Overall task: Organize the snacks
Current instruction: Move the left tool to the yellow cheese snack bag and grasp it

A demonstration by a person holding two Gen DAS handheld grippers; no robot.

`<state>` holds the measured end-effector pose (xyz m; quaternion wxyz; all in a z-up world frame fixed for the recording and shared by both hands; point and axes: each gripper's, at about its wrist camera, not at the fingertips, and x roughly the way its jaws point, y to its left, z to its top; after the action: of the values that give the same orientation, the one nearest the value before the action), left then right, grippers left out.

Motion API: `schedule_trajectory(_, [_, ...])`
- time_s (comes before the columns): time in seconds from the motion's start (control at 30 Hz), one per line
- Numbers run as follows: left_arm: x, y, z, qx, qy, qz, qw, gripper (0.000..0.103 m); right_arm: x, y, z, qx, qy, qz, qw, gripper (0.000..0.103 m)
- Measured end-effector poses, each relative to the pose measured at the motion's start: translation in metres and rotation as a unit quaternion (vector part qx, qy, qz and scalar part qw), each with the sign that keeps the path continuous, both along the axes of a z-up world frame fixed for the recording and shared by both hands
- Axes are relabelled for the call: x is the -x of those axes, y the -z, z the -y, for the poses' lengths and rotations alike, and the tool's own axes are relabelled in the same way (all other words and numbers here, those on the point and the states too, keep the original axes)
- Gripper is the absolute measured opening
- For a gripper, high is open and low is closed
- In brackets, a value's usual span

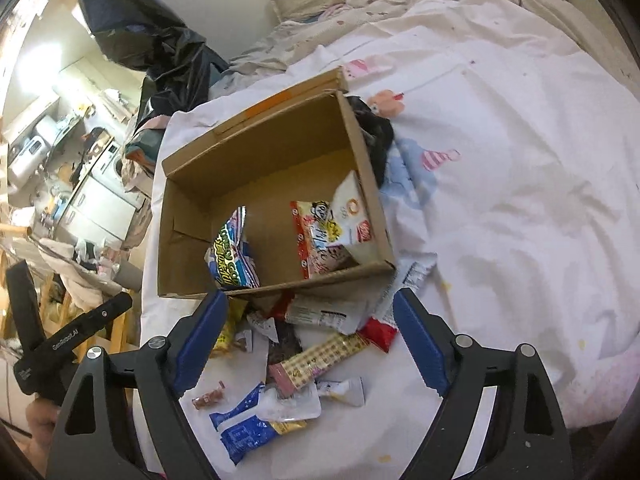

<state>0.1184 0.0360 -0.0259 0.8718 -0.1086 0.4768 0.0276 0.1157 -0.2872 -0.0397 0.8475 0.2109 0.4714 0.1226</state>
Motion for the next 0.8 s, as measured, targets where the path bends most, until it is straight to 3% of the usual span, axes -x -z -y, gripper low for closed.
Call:
schedule_trajectory(0.17, [-0.002,0.02,-0.014,0.036,-0.038,-0.036,0.998,0.092,0.003,0.009,0.001,-0.003,0.008,-0.021,1.0,0.087])
schedule_trajectory(0.37, [-0.014,0.055,0.001,0.078,-0.03,-0.101,0.9914,0.092,-0.001,0.012,-0.004,-0.006,0.006,-0.027,1.0,0.087])
schedule_trajectory(0.5, [-0.024,0.069,0.03,0.055,0.001,-0.112,0.9922,0.092,-0.003,0.015,-0.005,-0.004,0.004,-0.033,0.999,0.087])
schedule_trajectory(0.73, [-0.034,0.103,0.054,0.013,-0.007,-0.128,0.9917,0.092,-0.003,0.019,0.004,-0.003,0.018,-0.041,0.999,0.087])
schedule_trajectory(0.8, [-0.034,0.108,0.06,0.01,0.002,-0.133,0.991,0.088,-0.004,0.021,0.008,-0.005,0.024,-0.044,0.999,0.087])
